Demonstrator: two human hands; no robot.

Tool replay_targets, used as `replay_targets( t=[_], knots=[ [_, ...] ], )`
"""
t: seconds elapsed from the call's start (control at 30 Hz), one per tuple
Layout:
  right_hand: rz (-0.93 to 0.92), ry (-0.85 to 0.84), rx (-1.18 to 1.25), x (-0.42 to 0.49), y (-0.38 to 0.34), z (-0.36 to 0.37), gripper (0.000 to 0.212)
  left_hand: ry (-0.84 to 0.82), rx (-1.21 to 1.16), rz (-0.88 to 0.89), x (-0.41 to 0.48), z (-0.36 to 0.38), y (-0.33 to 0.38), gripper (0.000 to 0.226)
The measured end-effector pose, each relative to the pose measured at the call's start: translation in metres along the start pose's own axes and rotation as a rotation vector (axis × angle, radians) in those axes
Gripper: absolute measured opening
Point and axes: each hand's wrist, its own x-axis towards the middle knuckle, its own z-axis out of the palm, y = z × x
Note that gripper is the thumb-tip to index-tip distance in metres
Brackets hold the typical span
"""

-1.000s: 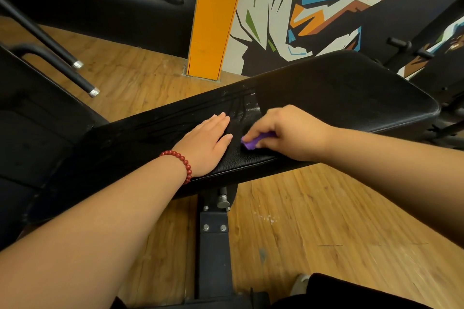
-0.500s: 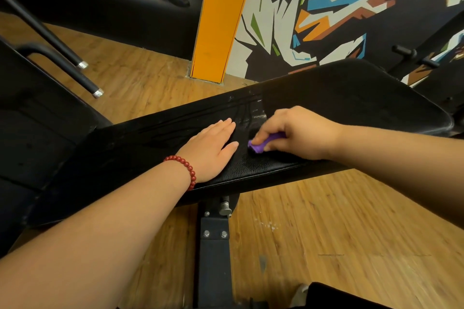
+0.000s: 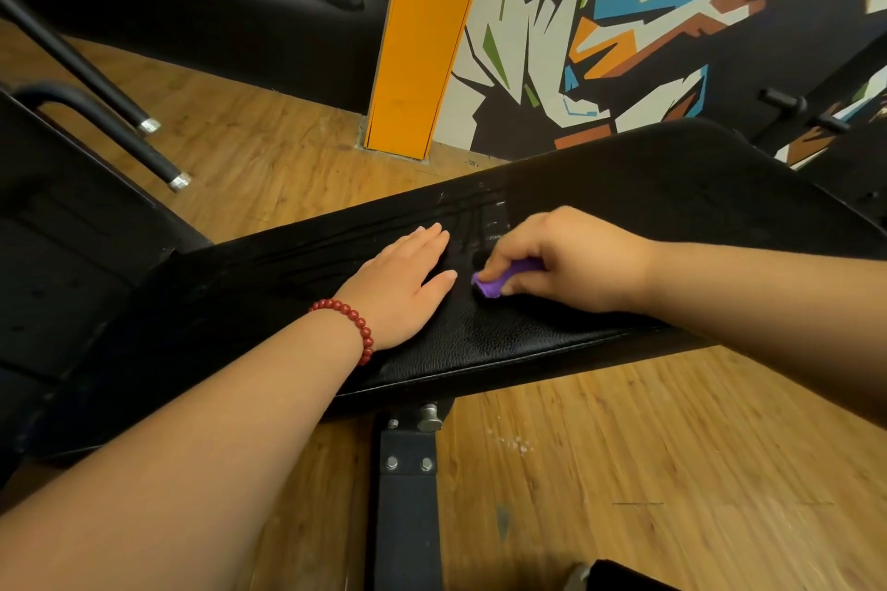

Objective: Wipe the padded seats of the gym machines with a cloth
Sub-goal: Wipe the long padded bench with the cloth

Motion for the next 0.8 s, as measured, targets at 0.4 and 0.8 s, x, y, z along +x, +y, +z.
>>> replay_targets(
  t=[0.4,0.8],
  knots=[
    [0.036,0.076,-0.08,0.031,0.016,0.001,0.021,-0.001,0.017,0.016,0.003,0.001,-0.002,0.056],
    [-0.028,0.098,-0.074,0.036,0.024,0.0,0.017,0.024,-0.032,0.027,0.011,0.004,-0.01,0.059]
  ],
)
